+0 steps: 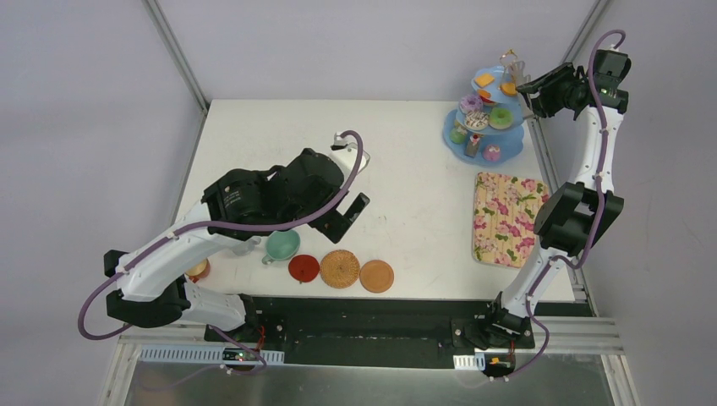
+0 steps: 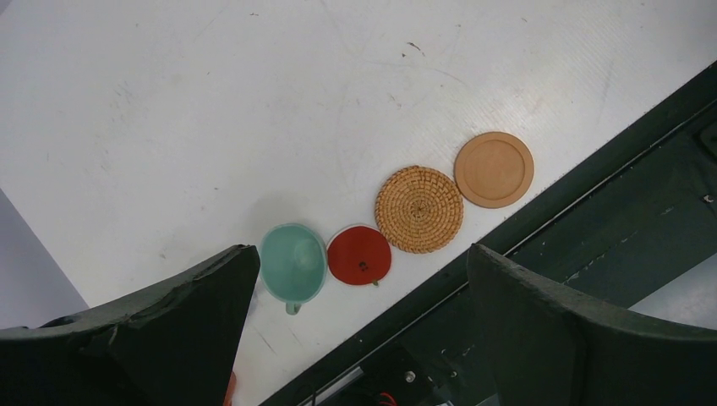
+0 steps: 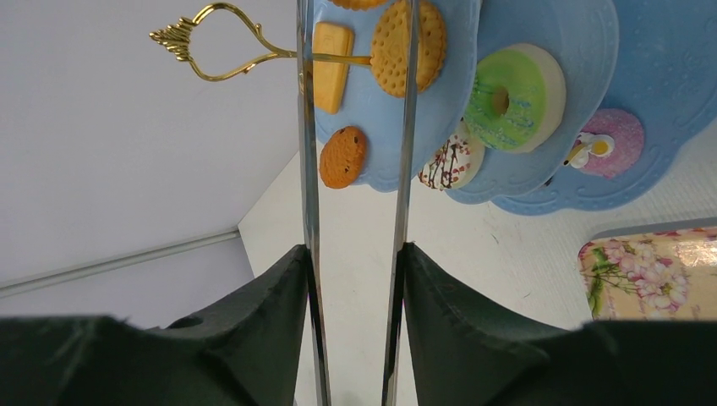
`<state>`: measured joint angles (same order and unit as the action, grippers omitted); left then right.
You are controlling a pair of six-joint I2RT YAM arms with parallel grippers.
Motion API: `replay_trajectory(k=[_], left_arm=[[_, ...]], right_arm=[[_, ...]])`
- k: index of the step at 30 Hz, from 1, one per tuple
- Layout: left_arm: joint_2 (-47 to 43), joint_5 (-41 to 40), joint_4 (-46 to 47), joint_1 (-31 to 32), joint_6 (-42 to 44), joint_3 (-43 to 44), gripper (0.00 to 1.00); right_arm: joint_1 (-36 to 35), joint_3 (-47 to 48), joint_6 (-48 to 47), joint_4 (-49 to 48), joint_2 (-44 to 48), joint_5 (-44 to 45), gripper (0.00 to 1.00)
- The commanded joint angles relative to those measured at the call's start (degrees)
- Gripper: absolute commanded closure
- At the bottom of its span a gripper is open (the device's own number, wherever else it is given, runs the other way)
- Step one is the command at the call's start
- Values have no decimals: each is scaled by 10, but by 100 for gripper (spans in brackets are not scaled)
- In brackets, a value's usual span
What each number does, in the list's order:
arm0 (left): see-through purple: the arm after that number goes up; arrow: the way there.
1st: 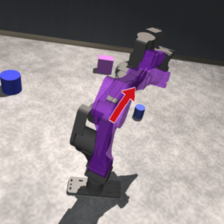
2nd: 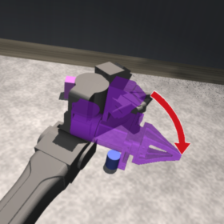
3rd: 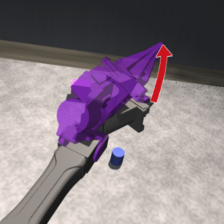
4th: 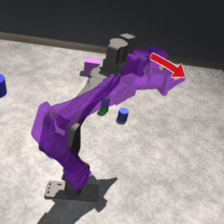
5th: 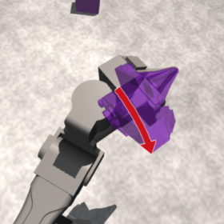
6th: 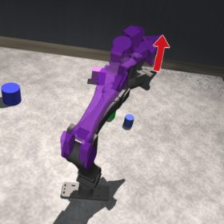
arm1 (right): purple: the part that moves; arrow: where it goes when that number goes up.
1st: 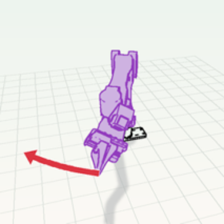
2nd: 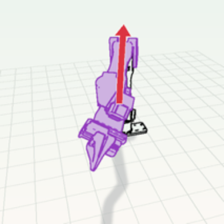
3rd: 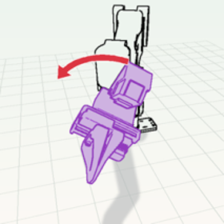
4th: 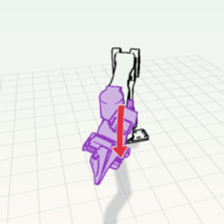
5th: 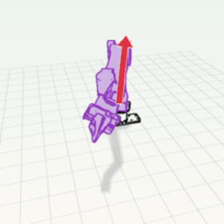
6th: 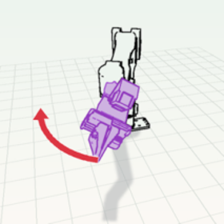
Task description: Serve the afternoon tea
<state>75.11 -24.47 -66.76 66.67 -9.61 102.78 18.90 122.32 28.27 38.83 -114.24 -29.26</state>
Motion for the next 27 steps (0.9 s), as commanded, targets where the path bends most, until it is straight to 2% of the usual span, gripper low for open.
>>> replay_trajectory(k=[1, 13, 27], left_arm=[[2, -12, -10, -1, 13, 21, 0], [-1, -11, -9, -1, 17, 19, 0], [-12, -11, -5, -1, 13, 8, 0]], right_arm=[[2, 34, -4, -10, -1, -12, 54], [2, 50, 5, -4, -2, -7, 52], [10, 65, 9, 21, 58, 76, 56]])
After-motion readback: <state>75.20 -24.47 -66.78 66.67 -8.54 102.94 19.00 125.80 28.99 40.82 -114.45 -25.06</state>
